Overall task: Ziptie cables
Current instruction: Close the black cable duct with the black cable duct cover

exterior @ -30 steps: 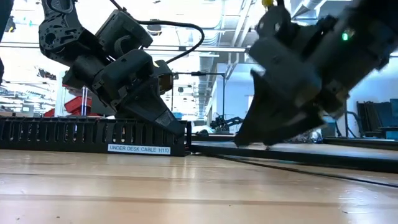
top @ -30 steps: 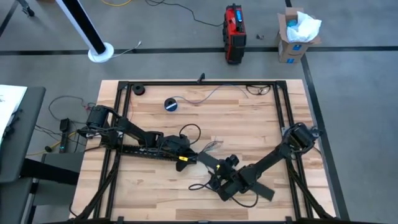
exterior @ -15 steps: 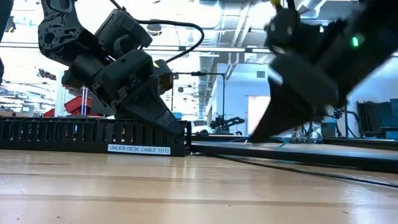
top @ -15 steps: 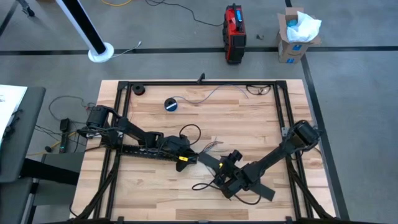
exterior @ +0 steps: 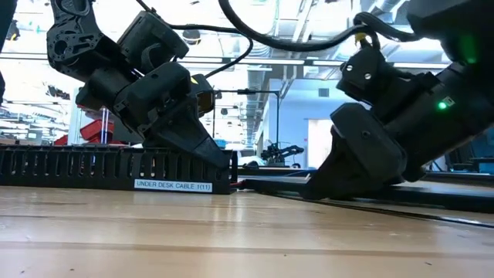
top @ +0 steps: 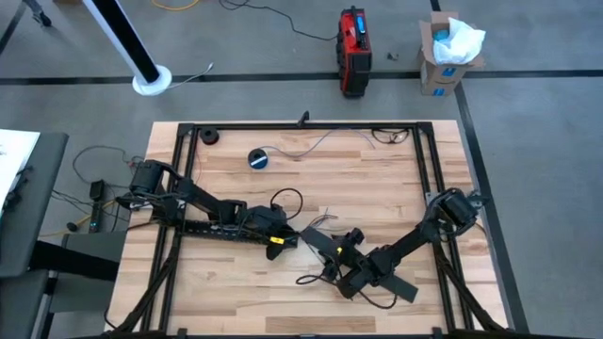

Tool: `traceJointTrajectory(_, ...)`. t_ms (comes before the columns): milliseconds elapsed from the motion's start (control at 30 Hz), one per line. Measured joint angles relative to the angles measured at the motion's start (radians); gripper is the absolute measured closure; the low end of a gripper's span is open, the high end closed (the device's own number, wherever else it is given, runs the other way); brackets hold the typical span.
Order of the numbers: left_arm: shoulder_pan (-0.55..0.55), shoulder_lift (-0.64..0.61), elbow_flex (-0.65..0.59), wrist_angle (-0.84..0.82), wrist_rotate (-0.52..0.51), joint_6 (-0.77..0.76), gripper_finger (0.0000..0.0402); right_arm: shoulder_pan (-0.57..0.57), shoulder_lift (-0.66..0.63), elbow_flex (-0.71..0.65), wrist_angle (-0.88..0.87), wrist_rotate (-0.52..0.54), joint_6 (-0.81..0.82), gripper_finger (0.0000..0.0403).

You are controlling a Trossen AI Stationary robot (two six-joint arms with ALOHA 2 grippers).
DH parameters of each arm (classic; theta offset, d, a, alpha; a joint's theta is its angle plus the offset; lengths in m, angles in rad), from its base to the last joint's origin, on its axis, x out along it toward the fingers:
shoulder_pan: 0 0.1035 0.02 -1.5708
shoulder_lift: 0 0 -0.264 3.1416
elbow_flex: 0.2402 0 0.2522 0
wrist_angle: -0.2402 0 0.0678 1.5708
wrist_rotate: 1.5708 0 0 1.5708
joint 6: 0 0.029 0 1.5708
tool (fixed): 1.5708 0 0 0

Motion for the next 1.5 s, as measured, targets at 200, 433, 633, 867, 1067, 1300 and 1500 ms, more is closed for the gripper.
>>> traceJointTrajectory(200,0.001,-0.001,0.000,0.001,-0.014,-0.039,0.0111,0.000,0.000,-0.001,-0.006,0.001,0.023,0.0184)
traceJointTrajectory(433,0.001,-0.001,0.000,0.001,-0.012,-0.022,0.0111,-0.002,-0.015,0.011,-0.024,-0.005,0.017,0.0184)
traceJointTrajectory(633,0.001,-0.001,0.000,0.001,0.002,-0.018,0.0111,-0.006,-0.081,0.009,-0.078,-0.047,0.011,0.0184)
traceJointTrajectory(867,0.001,-0.022,0.002,-0.011,0.048,-0.008,0.0111,-0.004,-0.142,0.005,-0.147,-0.059,-0.022,0.0184)
traceJointTrajectory(1067,0.000,-0.063,0.030,-0.024,0.158,0.072,0.0111,-0.002,-0.174,0.005,-0.222,-0.035,-0.028,0.0184)
traceJointTrajectory(1300,0.001,-0.065,0.035,-0.032,0.255,0.096,0.0103,-0.002,-0.176,0.006,-0.227,-0.022,-0.030,0.0184)
traceJointTrajectory(1500,0.055,-0.071,0.037,-0.040,0.372,0.117,0.0078,0.000,-0.177,0.006,-0.226,-0.015,-0.042,0.0184)
